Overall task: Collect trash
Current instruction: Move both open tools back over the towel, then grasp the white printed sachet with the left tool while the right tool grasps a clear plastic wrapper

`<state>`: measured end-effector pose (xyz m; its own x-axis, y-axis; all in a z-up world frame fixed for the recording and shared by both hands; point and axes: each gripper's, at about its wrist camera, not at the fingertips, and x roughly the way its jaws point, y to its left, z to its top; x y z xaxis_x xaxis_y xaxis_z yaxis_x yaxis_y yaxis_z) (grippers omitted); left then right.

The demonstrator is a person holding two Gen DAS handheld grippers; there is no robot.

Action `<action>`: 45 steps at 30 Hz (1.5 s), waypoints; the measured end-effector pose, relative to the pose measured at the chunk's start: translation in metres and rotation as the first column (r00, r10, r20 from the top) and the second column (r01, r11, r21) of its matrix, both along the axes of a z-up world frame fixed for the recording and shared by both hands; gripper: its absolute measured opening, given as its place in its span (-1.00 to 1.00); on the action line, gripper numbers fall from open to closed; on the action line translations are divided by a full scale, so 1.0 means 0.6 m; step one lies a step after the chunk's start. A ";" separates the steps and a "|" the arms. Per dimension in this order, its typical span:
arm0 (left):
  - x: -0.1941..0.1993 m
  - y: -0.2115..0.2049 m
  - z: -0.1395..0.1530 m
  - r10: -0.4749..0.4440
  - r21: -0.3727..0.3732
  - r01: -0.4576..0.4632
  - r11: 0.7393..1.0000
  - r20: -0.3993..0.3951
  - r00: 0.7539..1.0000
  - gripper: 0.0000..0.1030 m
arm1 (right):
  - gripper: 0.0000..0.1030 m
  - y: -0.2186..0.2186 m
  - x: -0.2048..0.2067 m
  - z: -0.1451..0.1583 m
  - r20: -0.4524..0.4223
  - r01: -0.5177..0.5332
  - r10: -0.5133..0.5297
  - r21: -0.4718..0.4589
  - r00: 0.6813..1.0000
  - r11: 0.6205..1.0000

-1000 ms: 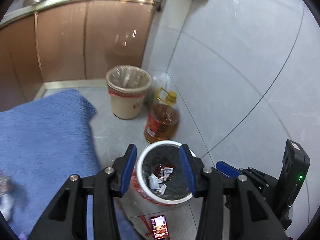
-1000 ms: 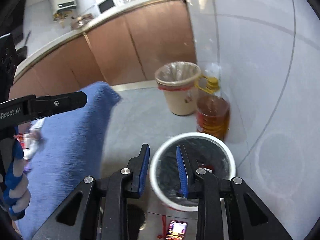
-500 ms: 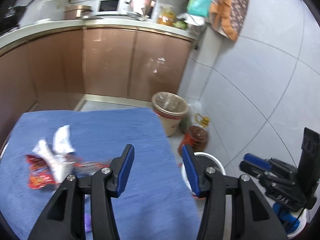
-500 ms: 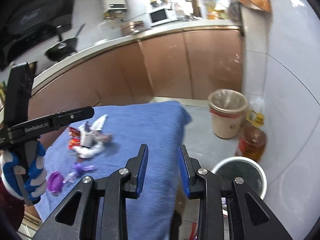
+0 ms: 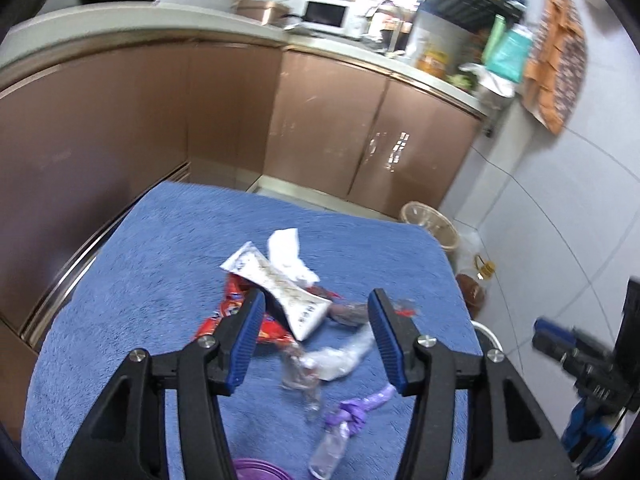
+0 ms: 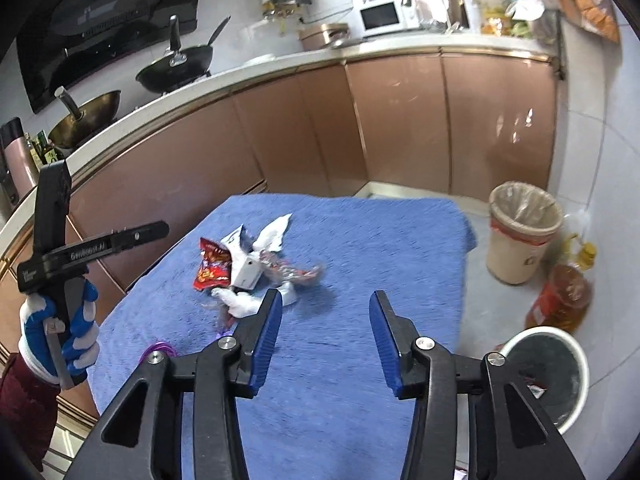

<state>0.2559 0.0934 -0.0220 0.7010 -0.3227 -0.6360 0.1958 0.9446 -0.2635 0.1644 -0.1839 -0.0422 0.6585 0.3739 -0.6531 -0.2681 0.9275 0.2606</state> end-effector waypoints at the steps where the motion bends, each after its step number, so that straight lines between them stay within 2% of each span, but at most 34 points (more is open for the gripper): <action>1: 0.010 0.007 -0.002 0.005 -0.017 -0.005 1.000 -0.012 1.000 0.01 | -0.12 0.009 0.010 -0.009 -0.010 -0.009 0.009 0.005 1.000 1.000; 4: 0.043 0.007 -0.011 -0.021 -0.091 0.014 0.996 -0.068 0.997 0.01 | -0.12 0.028 0.036 -0.030 -0.032 -0.028 0.028 0.024 0.999 0.999; 9: 0.095 -0.024 -0.053 -0.017 -0.134 -0.009 0.991 -0.189 0.982 0.06 | -0.02 0.046 0.079 -0.066 -0.075 -0.047 0.052 0.065 0.996 0.997; 15: 0.152 -0.037 -0.105 0.105 -0.105 -0.146 0.984 -0.322 0.941 0.08 | 0.07 0.054 0.122 -0.111 -0.126 -0.053 0.069 0.129 0.990 0.990; 21: 0.190 -0.041 -0.142 0.203 -0.071 -0.253 0.965 -0.411 0.889 0.08 | 0.09 0.059 0.149 -0.143 -0.153 -0.055 0.082 0.171 0.985 0.984; 24: 0.203 -0.034 -0.164 0.224 -0.093 -0.295 0.951 -0.450 0.864 0.08 | 0.09 0.064 0.169 -0.156 -0.169 -0.050 0.085 0.201 0.982 0.978; 29: 0.213 -0.031 -0.182 0.241 -0.114 -0.329 0.938 -0.467 0.851 0.01 | 0.09 0.067 0.197 -0.178 -0.199 -0.033 0.086 0.255 0.976 0.966; 30: 0.214 -0.030 -0.185 0.243 -0.119 -0.333 0.935 -0.467 0.850 -0.10 | 0.09 0.066 0.203 -0.183 -0.208 -0.026 0.086 0.275 0.974 0.961; 31: 0.215 -0.027 -0.188 0.244 -0.132 -0.342 0.930 -0.472 0.847 -0.17 | 0.05 0.065 0.208 -0.188 -0.214 -0.021 0.085 0.287 0.973 0.958; 33: 0.219 -0.025 -0.193 0.247 -0.146 -0.353 0.924 -0.477 0.843 -0.35 | -0.22 0.067 0.220 -0.198 -0.232 -0.010 0.086 0.308 0.969 0.951; 34: 0.220 -0.024 -0.195 0.247 -0.150 -0.357 0.922 -0.480 0.842 -0.36 | -0.29 0.070 0.222 -0.201 -0.236 -0.011 0.089 0.315 0.968 0.949; 36: 0.221 -0.024 -0.197 0.250 -0.153 -0.360 0.920 -0.477 0.843 -0.37 | -0.65 0.076 0.227 -0.206 -0.240 -0.012 0.092 0.316 0.966 0.949; 38: 0.222 -0.025 -0.199 0.251 -0.159 -0.362 0.918 -0.473 0.844 -0.42 | -0.80 0.077 0.231 -0.206 -0.233 -0.009 0.086 0.314 0.969 0.949; 41: 0.221 -0.020 -0.198 0.255 -0.182 -0.376 0.909 -0.471 0.845 -0.55 | -0.90 0.077 0.231 -0.199 -0.213 -0.009 0.074 0.294 0.974 0.956; 45: 0.212 -0.017 -0.188 0.244 -0.213 -0.369 0.905 -0.451 0.858 -0.55 | -0.92 0.073 0.223 -0.173 -0.177 -0.016 0.068 0.276 0.982 0.961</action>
<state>0.3828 0.0831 -0.1347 0.4942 -0.3431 -0.7988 -0.2746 0.8101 -0.5179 0.2979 -0.1402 -0.1461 0.5170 0.5790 -0.6304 -0.2292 0.8032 0.5498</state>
